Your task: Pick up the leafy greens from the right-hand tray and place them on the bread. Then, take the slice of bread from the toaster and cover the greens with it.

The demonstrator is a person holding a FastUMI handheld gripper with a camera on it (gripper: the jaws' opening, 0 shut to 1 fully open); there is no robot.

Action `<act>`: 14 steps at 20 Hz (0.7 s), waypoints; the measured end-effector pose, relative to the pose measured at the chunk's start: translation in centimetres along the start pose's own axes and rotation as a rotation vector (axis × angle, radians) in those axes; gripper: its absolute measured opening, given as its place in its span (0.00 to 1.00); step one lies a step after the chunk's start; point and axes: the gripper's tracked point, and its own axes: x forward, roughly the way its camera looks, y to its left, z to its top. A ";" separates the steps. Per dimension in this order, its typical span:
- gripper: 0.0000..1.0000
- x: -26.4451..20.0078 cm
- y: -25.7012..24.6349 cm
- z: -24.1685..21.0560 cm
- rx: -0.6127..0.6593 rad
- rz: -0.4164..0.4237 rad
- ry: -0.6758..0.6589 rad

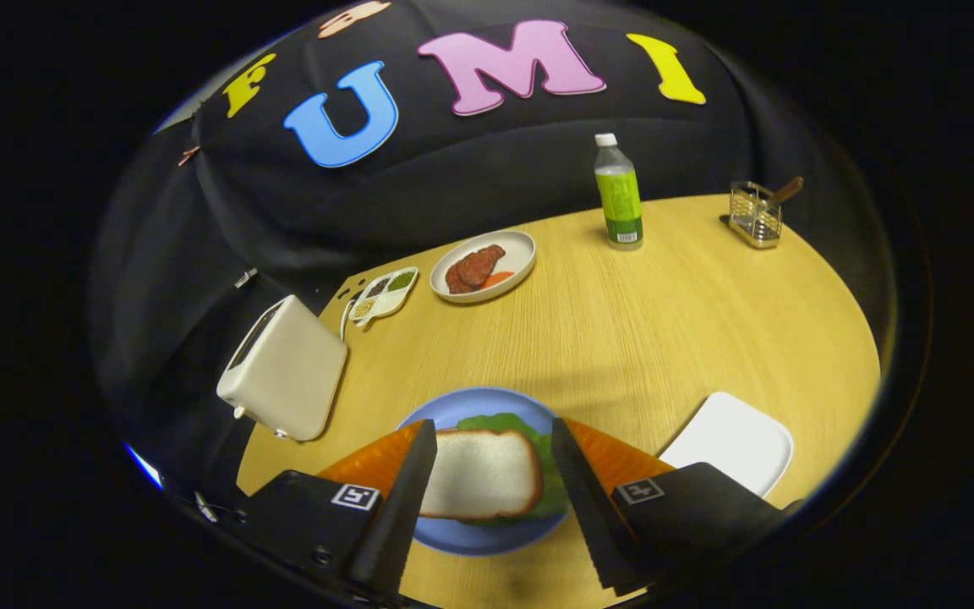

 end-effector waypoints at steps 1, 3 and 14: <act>0.90 -0.5 0.1 1.1 -0.029 -0.003 -0.033; 0.90 -1.9 0.1 3.3 -0.099 -0.012 -0.096; 0.96 -11.9 1.8 13.8 -0.299 -0.022 -0.367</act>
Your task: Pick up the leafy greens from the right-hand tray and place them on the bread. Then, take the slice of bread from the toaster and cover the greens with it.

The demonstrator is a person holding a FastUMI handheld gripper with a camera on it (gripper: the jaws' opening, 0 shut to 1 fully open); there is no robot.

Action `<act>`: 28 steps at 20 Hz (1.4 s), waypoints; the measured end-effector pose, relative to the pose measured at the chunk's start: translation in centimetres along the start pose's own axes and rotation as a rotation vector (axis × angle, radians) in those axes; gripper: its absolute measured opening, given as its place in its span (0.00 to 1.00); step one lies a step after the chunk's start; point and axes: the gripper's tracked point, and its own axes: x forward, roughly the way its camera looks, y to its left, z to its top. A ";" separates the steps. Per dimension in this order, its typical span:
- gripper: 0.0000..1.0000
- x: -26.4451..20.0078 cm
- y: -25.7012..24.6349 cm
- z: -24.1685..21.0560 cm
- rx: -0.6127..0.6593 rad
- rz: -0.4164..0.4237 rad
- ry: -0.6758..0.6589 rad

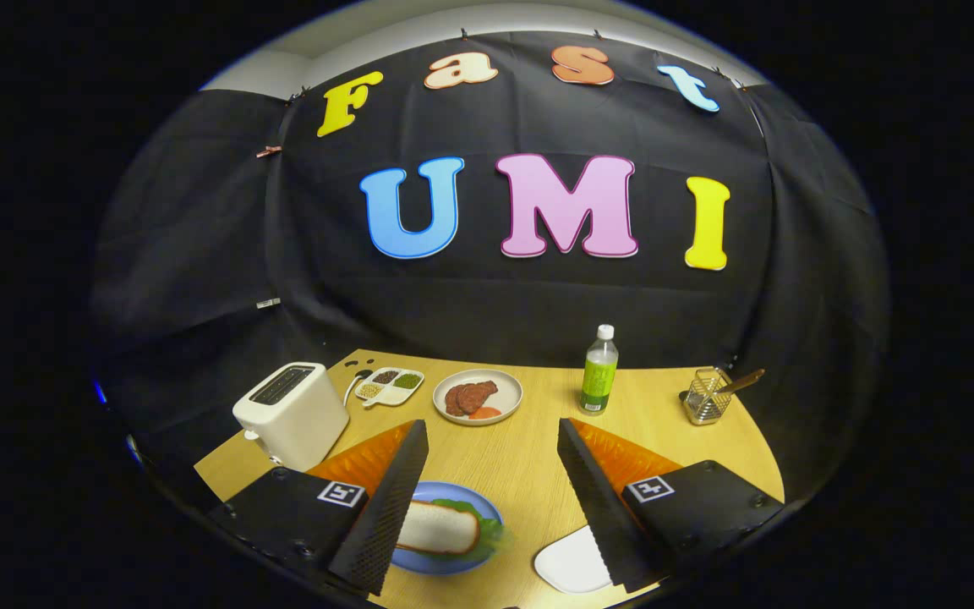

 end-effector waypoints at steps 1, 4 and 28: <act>0.96 -0.5 -0.1 1.0 -0.013 -0.004 -0.021; 0.98 -2.3 -0.8 3.4 -0.046 -0.027 -0.075; 0.96 -8.5 -7.2 8.6 -0.057 -0.173 -0.198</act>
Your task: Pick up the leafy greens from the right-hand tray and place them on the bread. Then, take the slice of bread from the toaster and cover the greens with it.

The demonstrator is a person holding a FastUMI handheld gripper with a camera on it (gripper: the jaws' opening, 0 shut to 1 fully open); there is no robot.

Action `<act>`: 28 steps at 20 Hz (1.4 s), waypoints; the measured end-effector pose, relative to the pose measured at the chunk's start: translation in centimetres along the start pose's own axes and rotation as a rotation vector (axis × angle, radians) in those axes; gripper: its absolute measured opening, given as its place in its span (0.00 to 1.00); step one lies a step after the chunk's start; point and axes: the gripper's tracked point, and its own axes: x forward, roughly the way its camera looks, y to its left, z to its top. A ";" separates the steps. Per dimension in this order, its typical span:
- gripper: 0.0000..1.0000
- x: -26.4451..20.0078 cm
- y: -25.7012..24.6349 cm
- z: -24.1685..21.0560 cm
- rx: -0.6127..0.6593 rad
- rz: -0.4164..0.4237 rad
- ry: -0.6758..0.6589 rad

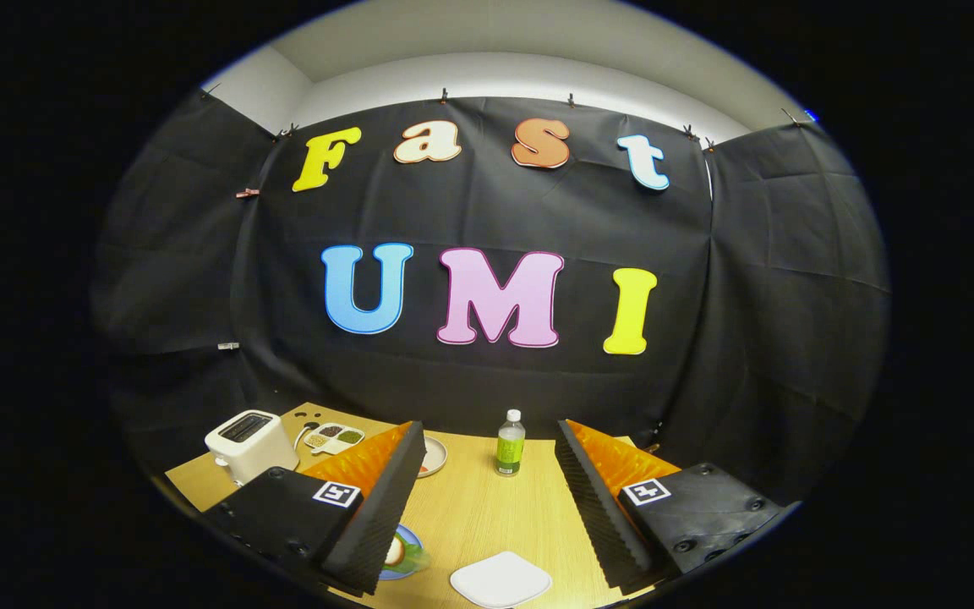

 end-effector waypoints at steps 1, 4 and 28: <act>0.96 0.2 0.1 -0.1 0.000 0.001 0.003; 0.96 0.2 0.2 0.0 0.008 0.003 -0.002; 0.96 1.1 -1.3 -0.9 0.006 0.016 0.020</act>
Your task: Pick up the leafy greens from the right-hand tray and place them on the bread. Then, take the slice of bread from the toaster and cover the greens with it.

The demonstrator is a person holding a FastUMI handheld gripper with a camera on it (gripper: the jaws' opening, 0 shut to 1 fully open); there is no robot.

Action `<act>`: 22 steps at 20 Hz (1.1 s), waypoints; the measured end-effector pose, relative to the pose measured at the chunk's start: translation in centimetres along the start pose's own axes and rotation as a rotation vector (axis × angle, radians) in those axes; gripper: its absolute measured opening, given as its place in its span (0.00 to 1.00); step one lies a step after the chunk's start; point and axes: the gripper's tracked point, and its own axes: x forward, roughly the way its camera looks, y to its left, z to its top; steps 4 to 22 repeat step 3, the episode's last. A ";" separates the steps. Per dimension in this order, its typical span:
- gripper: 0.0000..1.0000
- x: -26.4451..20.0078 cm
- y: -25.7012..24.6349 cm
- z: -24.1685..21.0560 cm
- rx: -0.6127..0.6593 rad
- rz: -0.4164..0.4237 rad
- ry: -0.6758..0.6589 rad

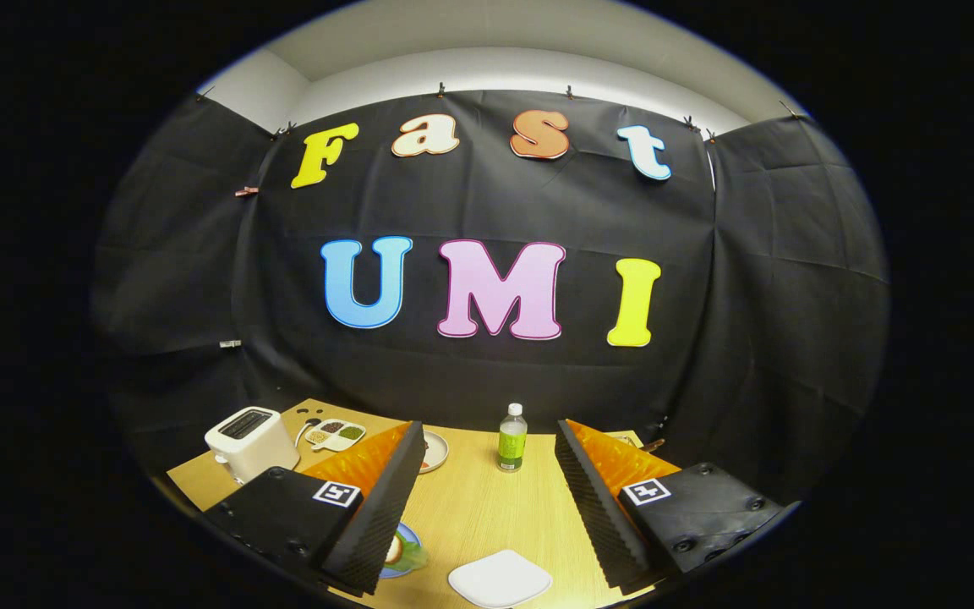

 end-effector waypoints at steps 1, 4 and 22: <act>0.96 0.0 0.0 -0.1 0.001 0.005 0.001; 0.96 0.3 -0.3 0.0 0.006 0.016 0.000; 0.96 0.3 -0.3 0.0 0.006 0.016 0.000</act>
